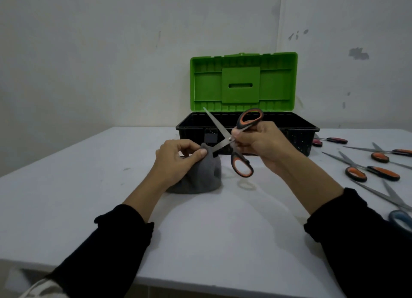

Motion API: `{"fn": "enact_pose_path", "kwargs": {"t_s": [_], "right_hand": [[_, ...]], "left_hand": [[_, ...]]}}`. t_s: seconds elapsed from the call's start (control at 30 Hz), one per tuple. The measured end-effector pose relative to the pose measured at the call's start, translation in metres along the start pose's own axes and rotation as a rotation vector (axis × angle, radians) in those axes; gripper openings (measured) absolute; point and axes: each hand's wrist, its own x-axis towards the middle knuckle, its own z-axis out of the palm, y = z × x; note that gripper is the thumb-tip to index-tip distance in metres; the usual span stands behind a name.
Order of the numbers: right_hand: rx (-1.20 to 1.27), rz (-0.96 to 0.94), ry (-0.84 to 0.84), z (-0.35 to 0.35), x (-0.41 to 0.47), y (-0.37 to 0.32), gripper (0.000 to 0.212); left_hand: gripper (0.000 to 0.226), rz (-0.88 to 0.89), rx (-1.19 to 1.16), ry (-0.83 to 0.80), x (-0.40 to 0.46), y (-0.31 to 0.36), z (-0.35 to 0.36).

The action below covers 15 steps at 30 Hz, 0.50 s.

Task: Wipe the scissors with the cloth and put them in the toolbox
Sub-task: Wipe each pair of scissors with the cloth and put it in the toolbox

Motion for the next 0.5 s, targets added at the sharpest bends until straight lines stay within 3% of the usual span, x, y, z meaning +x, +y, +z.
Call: {"fn": "enact_pose_path", "kwargs": {"t_s": [0.13,0.33,0.43,0.5], "right_hand": [[-0.067,0.005,-0.024,0.009,0.000,0.006,0.007],[0.015,-0.004,0.041,0.012,-0.001,0.006,0.009],[-0.005,0.003,0.008,0.003,-0.001,0.000,0.010],[0.000,-0.010,0.020,-0.002,-0.001,-0.004,0.007]], "left_hand": [[0.001,0.008,-0.068,0.058,-0.001,0.009,0.007],[0.017,0.015,-0.012,0.024,-0.002,0.008,0.012],[0.003,-0.020,-0.079,0.009,-0.003,0.006,0.007],[0.007,-0.061,-0.163,0.038,-0.002,0.006,0.003]]}}
